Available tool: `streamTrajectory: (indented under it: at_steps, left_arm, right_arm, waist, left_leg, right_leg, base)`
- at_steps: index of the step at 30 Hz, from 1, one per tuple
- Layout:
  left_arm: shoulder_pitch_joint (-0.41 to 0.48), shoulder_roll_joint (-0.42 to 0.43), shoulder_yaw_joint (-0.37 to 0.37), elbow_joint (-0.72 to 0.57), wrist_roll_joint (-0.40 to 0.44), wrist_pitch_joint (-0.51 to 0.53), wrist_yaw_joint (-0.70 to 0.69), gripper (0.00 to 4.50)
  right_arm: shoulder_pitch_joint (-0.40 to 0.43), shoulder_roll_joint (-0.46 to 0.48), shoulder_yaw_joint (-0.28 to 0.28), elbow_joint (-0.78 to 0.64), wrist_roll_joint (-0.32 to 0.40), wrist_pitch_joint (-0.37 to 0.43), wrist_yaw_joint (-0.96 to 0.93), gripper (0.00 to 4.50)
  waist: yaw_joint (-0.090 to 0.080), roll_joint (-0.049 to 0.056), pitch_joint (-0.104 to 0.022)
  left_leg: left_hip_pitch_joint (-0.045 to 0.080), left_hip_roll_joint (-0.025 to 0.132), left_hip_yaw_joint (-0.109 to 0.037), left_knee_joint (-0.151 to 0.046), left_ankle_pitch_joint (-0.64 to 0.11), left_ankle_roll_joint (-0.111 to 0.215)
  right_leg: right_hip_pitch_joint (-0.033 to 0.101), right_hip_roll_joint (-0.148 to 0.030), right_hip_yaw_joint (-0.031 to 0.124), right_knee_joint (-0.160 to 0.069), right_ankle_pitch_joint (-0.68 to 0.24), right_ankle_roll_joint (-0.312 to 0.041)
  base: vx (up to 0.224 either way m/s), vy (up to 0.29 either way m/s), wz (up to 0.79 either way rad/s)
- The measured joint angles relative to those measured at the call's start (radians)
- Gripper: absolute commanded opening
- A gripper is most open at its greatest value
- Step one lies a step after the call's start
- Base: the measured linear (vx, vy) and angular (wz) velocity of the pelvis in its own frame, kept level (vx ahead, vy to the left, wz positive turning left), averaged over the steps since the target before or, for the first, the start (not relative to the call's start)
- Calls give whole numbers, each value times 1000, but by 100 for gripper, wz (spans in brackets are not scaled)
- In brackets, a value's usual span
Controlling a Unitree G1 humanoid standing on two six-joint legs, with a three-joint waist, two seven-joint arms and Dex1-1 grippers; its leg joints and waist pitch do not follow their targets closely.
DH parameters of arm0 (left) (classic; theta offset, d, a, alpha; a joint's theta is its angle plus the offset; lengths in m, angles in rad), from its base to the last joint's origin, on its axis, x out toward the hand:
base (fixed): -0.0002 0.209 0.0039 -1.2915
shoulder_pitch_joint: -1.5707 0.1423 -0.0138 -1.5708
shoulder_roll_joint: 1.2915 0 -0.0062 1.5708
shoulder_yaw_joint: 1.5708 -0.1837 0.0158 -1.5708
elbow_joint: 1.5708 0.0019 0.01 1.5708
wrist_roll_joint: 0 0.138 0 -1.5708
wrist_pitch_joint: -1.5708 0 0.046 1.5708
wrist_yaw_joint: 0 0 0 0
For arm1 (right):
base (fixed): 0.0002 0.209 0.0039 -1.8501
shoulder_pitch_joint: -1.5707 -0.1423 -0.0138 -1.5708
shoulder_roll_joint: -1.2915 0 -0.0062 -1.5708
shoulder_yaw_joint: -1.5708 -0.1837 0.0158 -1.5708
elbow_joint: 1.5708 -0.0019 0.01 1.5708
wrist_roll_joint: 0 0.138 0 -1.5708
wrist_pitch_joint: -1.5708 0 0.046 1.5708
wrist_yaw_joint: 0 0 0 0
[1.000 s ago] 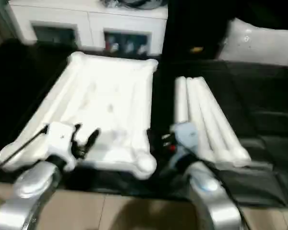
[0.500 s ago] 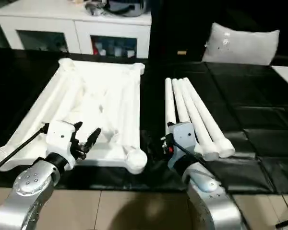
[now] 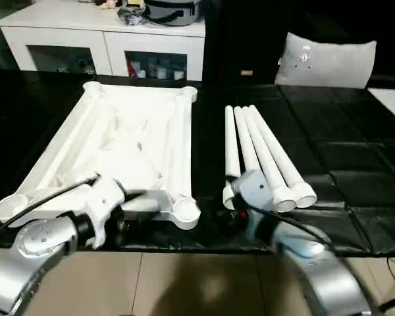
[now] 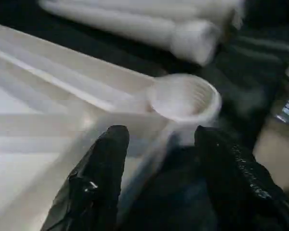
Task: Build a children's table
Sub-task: Move to table, then move table base
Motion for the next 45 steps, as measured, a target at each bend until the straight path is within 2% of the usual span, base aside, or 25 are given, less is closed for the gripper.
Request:
streamTrajectory:
  at_steps: [3, 7, 10, 12, 14, 18, 26, 31, 35, 39, 42, 44, 45]
  left_arm:
    - [-72, 29, -27, 79, 19, -42, -63, 202]
    - [-192, 39, -56, 230, 38, -96, -141, 169]
    - [-243, 42, -68, 311, 50, -124, -186, 132]
    - [-275, 49, -86, 362, 51, -136, -236, 131]
    - [-288, 61, -99, 397, 51, -143, -281, 95]
    - [-326, 69, -106, 442, 51, -148, -329, 87]
    - [-375, 57, -124, 522, 66, -189, -381, 16]
    - [-394, 23, -126, 575, 89, -224, -341, 3]
    - [-400, -4, -105, 611, 90, -243, -295, 3]
    - [-397, -26, -98, 620, 85, -268, -294, 3]
    - [-395, -35, -97, 627, 87, -293, -293, 3]
    - [-394, -36, -98, 627, 88, -304, -292, 3]
    - [-389, -35, -97, 626, 90, -314, -288, 29]
  right_arm:
    - [0, -26, 0, -6, 22, 14, 38, 450]
    - [3, -64, 1, -13, 34, 25, 81, 450]
    - [8, -71, 3, -23, 43, 37, 101, 450]
    - [15, -78, 4, -30, 53, 42, 110, 450]
    - [22, -83, 6, -33, 57, 50, 115, 450]
    - [30, -83, 6, -33, 62, 56, 117, 450]
    - [33, -83, 6, -52, 71, 77, 119, 450]
    - [30, -73, 7, -55, 79, 97, 110, 450]
    - [-12, 8, -5, -46, 101, 127, 51, 450]
    - [-49, 48, -11, -21, 108, 129, 8, 450]
    - [-85, 118, -41, 24, 110, 126, -44, 450]
    - [-97, 130, -55, 30, 126, 123, -57, 450]
    - [-103, 142, -61, 33, 131, 124, -64, 450]
  waist:
    - [1, 1, 0]
    - [4, 3, 0]
    - [3, 5, 0]
    - [1, 8, 1]
    - [-1, 13, 1]
    - [-2, 14, 1]
    - [-2, 15, 1]
    - [-9, 14, 1]
    - [-17, 11, 2]
    - [-8, 9, 2]
    - [-5, 8, 3]
    - [-3, 8, 3]
    - [-3, 8, 2]
  left_leg:
    - [-11, 0, 0, -1, 6, 3]
    - [-11, 0, 1, -1, 6, 3]
    - [-11, 0, 2, -1, 6, 3]
    - [-10, 1, 2, -2, 6, 3]
    - [-9, 1, 3, -3, 6, 3]
    - [-9, 1, 4, -5, 7, 1]
    - [-8, 1, 6, -9, 7, 1]
    - [-7, 2, 11, -12, 7, 0]
    - [-6, 3, 12, -17, 12, -2]
    - [-7, 3, 13, -17, 12, -2]
    - [-8, 3, 14, -17, 12, -1]
    - [-11, 3, 15, -17, 12, -1]
    - [-11, 4, 15, -17, 12, -1]
  right_leg:
    - [-11, 0, 0, 0, 1, 0]
    - [-11, 0, 0, 0, 1, 0]
    - [-11, 0, 0, 0, 1, 0]
    - [-11, 0, 0, 0, 1, 0]
    - [-11, 0, 0, 0, 2, -1]
    - [-11, 0, 0, 0, 1, -1]
    - [-11, 0, 1, -1, 0, -3]
    - [-10, 0, 4, -1, 0, -3]
    - [-12, 0, 3, -1, 1, -4]
    - [-13, 0, 2, -2, 0, -5]
    - [-17, 0, 2, -2, 0, -4]
    - [-20, -1, 2, -2, 1, -4]
    - [-21, -1, 2, -2, 1, -4]
  base:
    - [0, 0, 0]
    - [0, 0, 0]
    - [0, 0, 0]
    - [0, 0, 0]
    - [0, 0, 0]
    - [0, 0, 0]
    - [0, 0, 0]
    - [0, 0, 0]
    - [0, 0, 0]
    - [0, 0, 0]
    - [0, 0, 0]
    - [0, 0, 0]
    - [0, 0, 0]
